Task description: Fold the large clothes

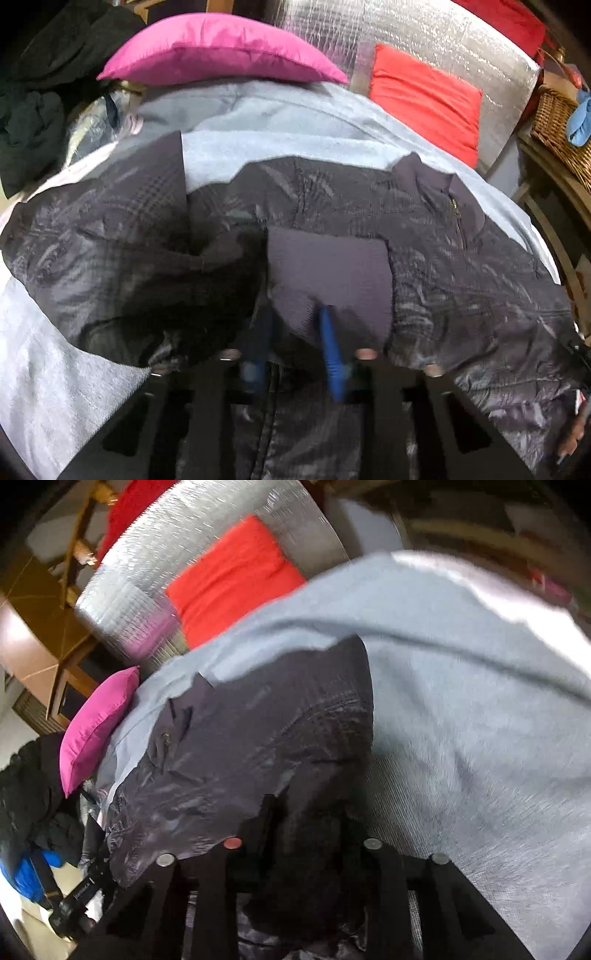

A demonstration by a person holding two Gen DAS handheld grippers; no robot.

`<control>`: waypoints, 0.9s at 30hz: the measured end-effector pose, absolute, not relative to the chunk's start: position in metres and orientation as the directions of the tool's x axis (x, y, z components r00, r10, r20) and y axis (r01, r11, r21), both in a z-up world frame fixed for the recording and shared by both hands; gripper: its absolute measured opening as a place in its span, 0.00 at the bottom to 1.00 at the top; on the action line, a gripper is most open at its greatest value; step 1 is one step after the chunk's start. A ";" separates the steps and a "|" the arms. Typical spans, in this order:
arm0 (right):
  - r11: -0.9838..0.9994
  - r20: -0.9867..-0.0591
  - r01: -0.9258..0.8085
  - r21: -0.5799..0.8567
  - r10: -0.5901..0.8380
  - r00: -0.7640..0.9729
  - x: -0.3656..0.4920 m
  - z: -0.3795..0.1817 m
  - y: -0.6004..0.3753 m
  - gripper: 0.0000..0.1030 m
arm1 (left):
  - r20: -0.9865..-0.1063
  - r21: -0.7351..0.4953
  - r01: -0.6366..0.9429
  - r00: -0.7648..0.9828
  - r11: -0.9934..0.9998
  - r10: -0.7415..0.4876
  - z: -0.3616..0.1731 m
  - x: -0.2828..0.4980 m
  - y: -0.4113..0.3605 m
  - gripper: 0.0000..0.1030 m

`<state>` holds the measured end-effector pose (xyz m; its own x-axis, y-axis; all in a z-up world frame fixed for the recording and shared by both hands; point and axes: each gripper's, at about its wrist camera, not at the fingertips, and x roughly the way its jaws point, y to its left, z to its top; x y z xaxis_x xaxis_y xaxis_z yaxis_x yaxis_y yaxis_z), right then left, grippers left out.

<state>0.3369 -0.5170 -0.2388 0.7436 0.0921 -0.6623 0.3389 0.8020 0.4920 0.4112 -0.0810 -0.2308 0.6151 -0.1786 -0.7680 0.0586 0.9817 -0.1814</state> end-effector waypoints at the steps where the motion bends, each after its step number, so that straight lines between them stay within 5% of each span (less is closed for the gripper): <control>1: 0.806 -0.655 0.338 0.486 0.080 0.751 0.335 -0.237 -0.515 0.26 | -0.759 -0.189 0.063 0.624 0.980 -0.187 -0.229 0.410 -0.080 0.18; 5: 0.795 -0.722 0.393 0.462 0.080 0.687 0.347 -0.258 -0.519 0.26 | -0.786 -0.143 0.054 0.601 0.988 -0.147 -0.237 0.412 -0.081 0.16; 10: 0.754 -0.663 0.376 0.539 0.105 0.741 0.331 -0.237 -0.524 0.34 | -0.795 -0.182 0.045 0.581 0.982 -0.174 -0.233 0.412 -0.073 0.17; 12: 0.750 -0.629 0.377 0.543 0.066 0.774 0.319 -0.226 -0.524 0.82 | -0.798 -0.211 0.035 0.571 0.977 -0.193 -0.228 0.410 -0.066 0.28; 13: 0.748 -0.607 0.379 0.544 0.040 0.794 0.313 -0.221 -0.524 0.85 | -0.796 -0.223 0.036 0.571 0.974 -0.203 -0.225 0.408 -0.064 0.32; 17: 0.770 -0.550 0.371 0.519 -0.032 0.835 0.292 -0.199 -0.521 0.85 | -0.743 -0.236 0.041 0.636 0.971 -0.208 -0.197 0.388 -0.048 0.56; 21: 0.768 -0.501 0.287 0.572 0.050 0.864 0.283 -0.194 -0.508 0.85 | -0.676 -0.271 -0.013 0.715 0.962 -0.181 -0.168 0.368 -0.004 0.77; 25: 0.826 -0.496 0.183 0.533 0.129 0.859 0.287 -0.187 -0.472 0.83 | -0.667 -0.362 -0.178 0.735 0.915 -0.121 -0.168 0.362 0.064 0.79; 27: 0.867 -0.520 0.156 0.473 0.132 0.844 0.294 -0.189 -0.447 0.67 | -0.685 -0.404 -0.280 0.724 0.871 -0.085 -0.177 0.363 0.102 0.79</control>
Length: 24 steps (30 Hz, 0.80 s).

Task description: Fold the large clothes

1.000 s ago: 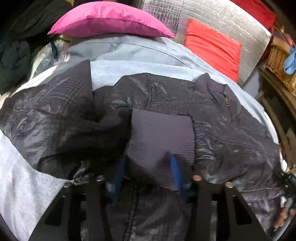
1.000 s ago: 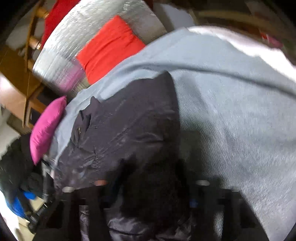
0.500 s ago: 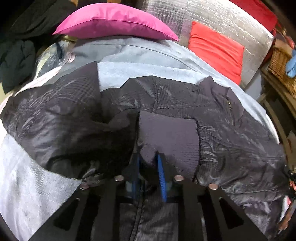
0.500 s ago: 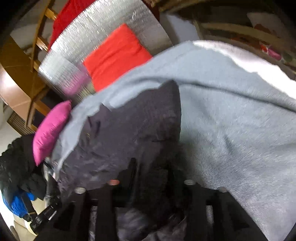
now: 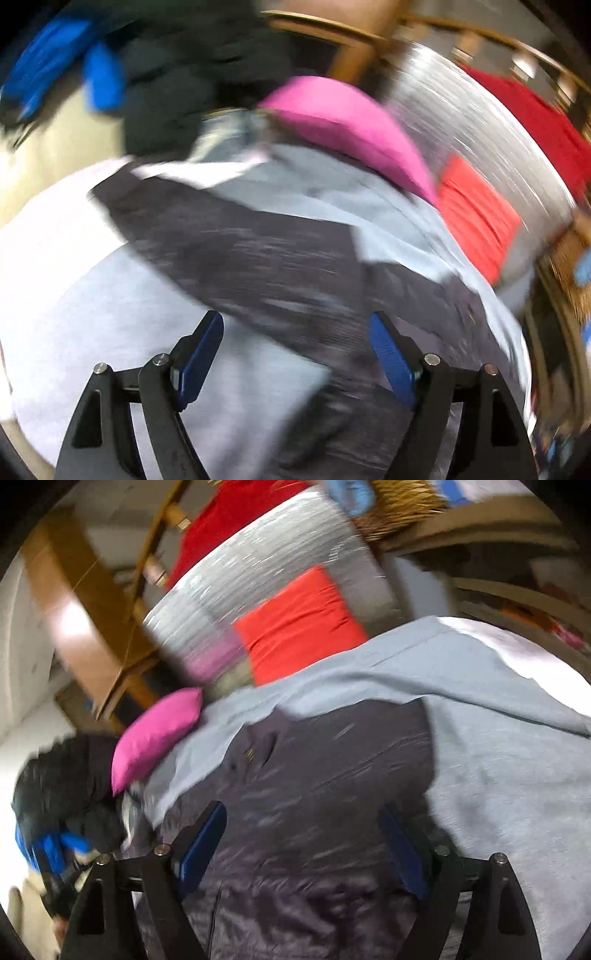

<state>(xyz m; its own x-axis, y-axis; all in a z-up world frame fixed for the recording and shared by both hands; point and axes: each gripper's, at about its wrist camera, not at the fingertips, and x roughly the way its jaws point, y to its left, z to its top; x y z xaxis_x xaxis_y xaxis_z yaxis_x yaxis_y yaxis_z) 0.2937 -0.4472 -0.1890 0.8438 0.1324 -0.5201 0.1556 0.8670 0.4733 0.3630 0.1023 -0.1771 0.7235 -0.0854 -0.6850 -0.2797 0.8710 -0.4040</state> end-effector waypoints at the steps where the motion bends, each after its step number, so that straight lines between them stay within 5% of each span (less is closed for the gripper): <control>1: 0.879 -0.537 0.153 0.451 0.130 0.834 0.297 -0.191 -0.439 0.63 | -0.690 -0.416 -0.312 0.721 0.854 -0.073 -0.181 0.363 0.115 0.79; 5: 0.908 -0.587 0.119 0.401 0.155 0.794 0.308 -0.203 -0.411 0.57 | -0.704 -0.423 -0.418 0.710 0.804 -0.002 -0.198 0.363 0.168 0.79; 13: 0.918 -0.635 0.077 0.389 0.207 0.744 0.326 -0.226 -0.393 0.57 | -0.697 -0.573 -0.494 0.713 0.654 -0.072 -0.241 0.388 0.231 0.77; 20: 0.919 -0.645 0.070 0.388 0.216 0.733 0.336 -0.232 -0.388 0.57 | -0.688 -0.628 -0.485 0.711 0.608 -0.145 -0.270 0.417 0.244 0.55; 24: 0.920 -0.655 0.072 0.384 0.217 0.724 0.341 -0.237 -0.388 0.57 | -0.701 -0.626 -0.506 0.698 0.594 -0.144 -0.282 0.429 0.247 0.54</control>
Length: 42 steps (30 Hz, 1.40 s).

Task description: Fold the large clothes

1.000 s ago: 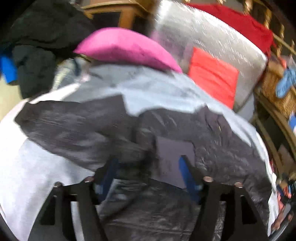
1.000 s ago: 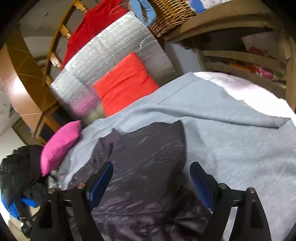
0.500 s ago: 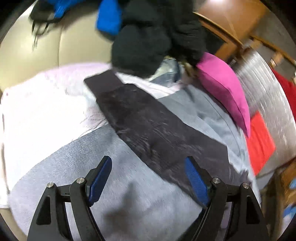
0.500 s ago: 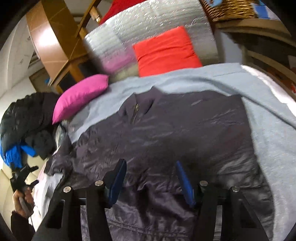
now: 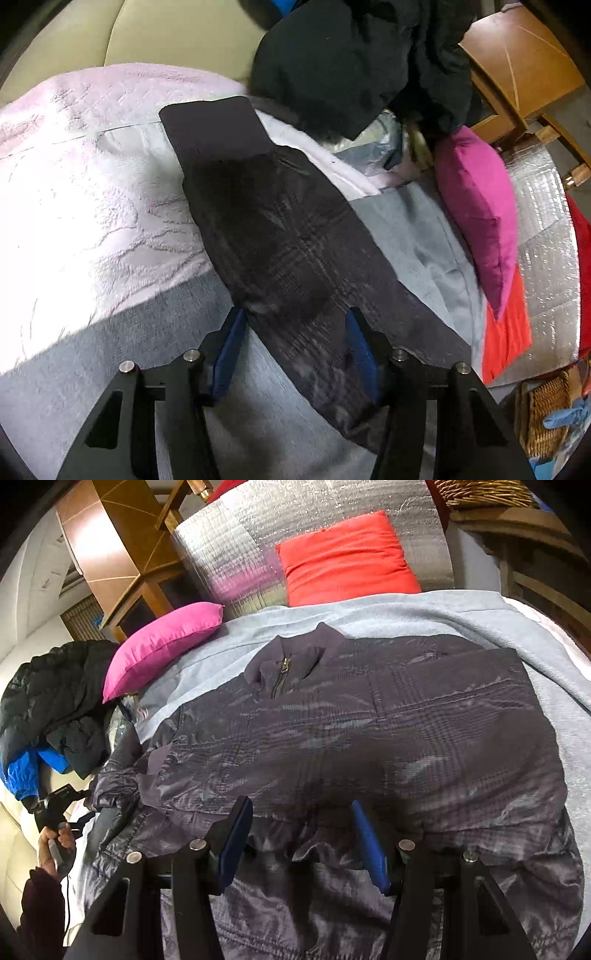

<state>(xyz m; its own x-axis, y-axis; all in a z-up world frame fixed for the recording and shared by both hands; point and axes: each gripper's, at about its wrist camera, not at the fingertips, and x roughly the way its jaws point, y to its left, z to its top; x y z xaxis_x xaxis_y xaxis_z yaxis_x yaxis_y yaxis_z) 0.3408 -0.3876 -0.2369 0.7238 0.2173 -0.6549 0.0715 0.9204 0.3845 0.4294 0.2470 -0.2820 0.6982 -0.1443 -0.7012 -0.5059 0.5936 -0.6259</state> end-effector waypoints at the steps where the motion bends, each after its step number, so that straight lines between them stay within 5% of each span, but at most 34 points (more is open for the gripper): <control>1: 0.919 -0.654 0.072 0.388 0.220 0.724 0.341 -0.237 -0.389 0.57 | -0.697 -0.633 -0.508 0.702 0.584 -0.146 -0.285 0.431 0.249 0.54; 5: 0.913 -0.646 0.074 0.401 0.224 0.730 0.342 -0.236 -0.392 0.57 | -0.682 -0.652 -0.510 0.717 0.562 -0.140 -0.289 0.438 0.253 0.54; 7: 0.913 -0.645 0.080 0.400 0.219 0.732 0.343 -0.237 -0.393 0.57 | -0.684 -0.648 -0.518 0.719 0.559 -0.127 -0.291 0.440 0.253 0.43; 9: 0.912 -0.644 0.089 0.400 0.210 0.735 0.343 -0.236 -0.395 0.57 | -0.691 -0.637 -0.526 0.714 0.564 -0.116 -0.292 0.443 0.254 0.21; 12: 0.905 -0.636 0.103 0.413 0.205 0.744 0.341 -0.234 -0.400 0.57 | -0.640 -0.673 -0.495 0.762 0.550 -0.098 -0.284 0.436 0.255 0.12; 21: 0.869 -0.593 0.180 0.460 0.150 0.791 0.330 -0.222 -0.428 0.57 | -0.484 -0.597 -0.263 0.872 0.758 -0.079 -0.185 0.425 0.180 0.07; 29: 0.808 -0.559 0.255 0.531 0.108 0.822 0.317 -0.217 -0.464 0.57 | -0.365 -0.428 0.151 0.873 0.891 -0.323 -0.120 0.401 0.013 0.06; 36: 0.752 -0.536 0.290 0.592 0.098 0.839 0.309 -0.214 -0.489 0.57 | -0.513 -0.326 0.476 0.636 0.817 -0.576 -0.164 0.386 -0.148 0.06; 39: 0.728 -0.533 0.304 0.614 0.098 0.840 0.306 -0.215 -0.499 0.58 | -0.703 -0.257 0.539 0.466 0.803 -0.538 -0.214 0.385 -0.203 0.09; 42: 0.705 -0.547 0.318 0.634 0.118 0.829 0.309 -0.221 -0.508 0.58 | -0.799 -0.250 0.512 0.370 0.822 -0.474 -0.249 0.381 -0.209 0.09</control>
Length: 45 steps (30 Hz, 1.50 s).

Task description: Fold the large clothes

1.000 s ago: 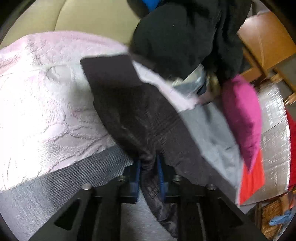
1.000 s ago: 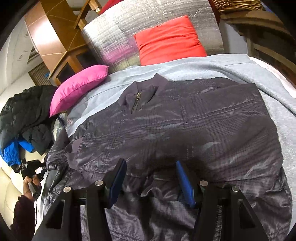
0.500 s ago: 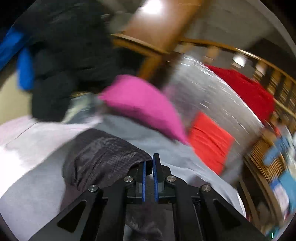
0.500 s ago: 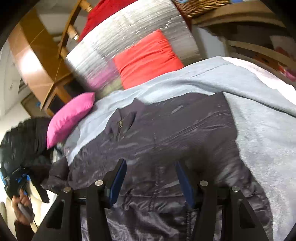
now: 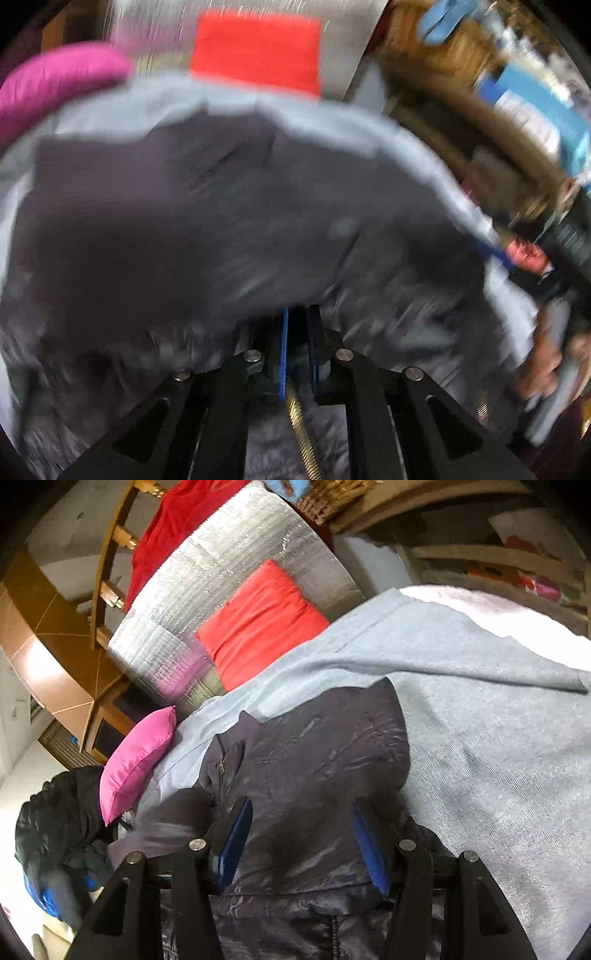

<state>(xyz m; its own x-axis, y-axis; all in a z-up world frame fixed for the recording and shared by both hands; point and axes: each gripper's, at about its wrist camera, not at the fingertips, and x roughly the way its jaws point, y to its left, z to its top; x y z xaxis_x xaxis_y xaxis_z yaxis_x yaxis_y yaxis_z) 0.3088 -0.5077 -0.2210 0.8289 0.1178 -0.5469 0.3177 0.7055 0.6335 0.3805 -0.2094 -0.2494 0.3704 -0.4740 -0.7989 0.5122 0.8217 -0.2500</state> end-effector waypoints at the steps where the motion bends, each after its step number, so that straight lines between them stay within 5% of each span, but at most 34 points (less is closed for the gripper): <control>1: 0.700 -0.548 0.320 0.638 0.121 0.828 0.309 -0.222 -0.510 0.58 | -0.788 -0.273 0.509 0.368 0.816 -0.493 -0.247 0.371 -0.203 0.09; 4: 0.693 -0.536 0.303 0.654 0.142 0.832 0.309 -0.221 -0.511 0.64 | -0.741 -0.317 0.513 0.391 0.798 -0.546 -0.215 0.352 -0.175 0.38; 6: 0.707 -0.530 0.273 0.652 0.167 0.832 0.311 -0.219 -0.503 0.66 | -0.659 -0.300 0.497 0.509 0.814 -0.554 -0.183 0.337 -0.145 0.67; 7: 0.718 -0.528 0.252 0.649 0.187 0.828 0.312 -0.218 -0.497 0.66 | -0.633 -0.292 0.474 0.556 0.831 -0.539 -0.174 0.335 -0.134 0.70; 14: 0.810 -0.535 0.045 0.585 0.344 0.772 0.323 -0.208 -0.423 0.69 | -0.664 -0.324 0.127 0.675 0.938 -0.321 -0.181 0.362 -0.051 0.69; 17: 0.677 -0.482 -0.020 0.735 0.544 0.687 0.334 -0.219 -0.400 0.69 | -0.708 -0.294 0.020 0.668 0.955 -0.232 -0.193 0.375 -0.034 0.69; 21: 0.547 -0.398 -0.030 0.836 0.644 0.653 0.350 -0.233 -0.373 0.69 | -0.720 -0.304 -0.031 0.662 0.952 -0.208 -0.199 0.389 -0.021 0.63; 28: 0.877 -0.628 -0.007 0.480 0.350 0.695 0.376 -0.201 -0.304 0.69 | -0.763 -0.277 -0.109 0.629 0.955 -0.150 -0.210 0.413 0.001 0.51; 40: 0.997 -0.749 -0.024 0.067 0.066 0.659 0.427 -0.217 -0.218 0.77 | -0.738 -0.299 -0.150 0.663 0.943 -0.129 -0.195 0.415 0.027 0.51; 41: 0.998 -0.740 0.002 0.058 0.042 0.671 0.427 -0.218 -0.224 0.70 | -0.738 -0.298 -0.148 0.663 0.943 -0.129 -0.195 0.415 0.028 0.51; 44: 0.987 -0.728 0.083 0.136 0.043 0.684 0.422 -0.208 -0.259 0.29 | -0.733 -0.294 -0.145 0.668 0.945 -0.125 -0.194 0.415 0.030 0.51; 45: 0.981 -0.714 0.117 0.154 0.029 0.700 0.418 -0.202 -0.274 0.25 | -0.732 -0.293 -0.143 0.669 0.945 -0.126 -0.194 0.414 0.029 0.51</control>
<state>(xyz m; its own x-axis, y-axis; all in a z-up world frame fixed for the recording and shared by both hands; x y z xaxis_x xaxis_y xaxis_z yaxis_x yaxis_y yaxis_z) 0.4181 -0.2740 -0.2016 0.6996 0.0287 -0.7140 0.1166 0.9812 0.1536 0.4142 0.0293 -0.1936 0.6692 -0.1259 -0.7324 -0.1429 0.9454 -0.2930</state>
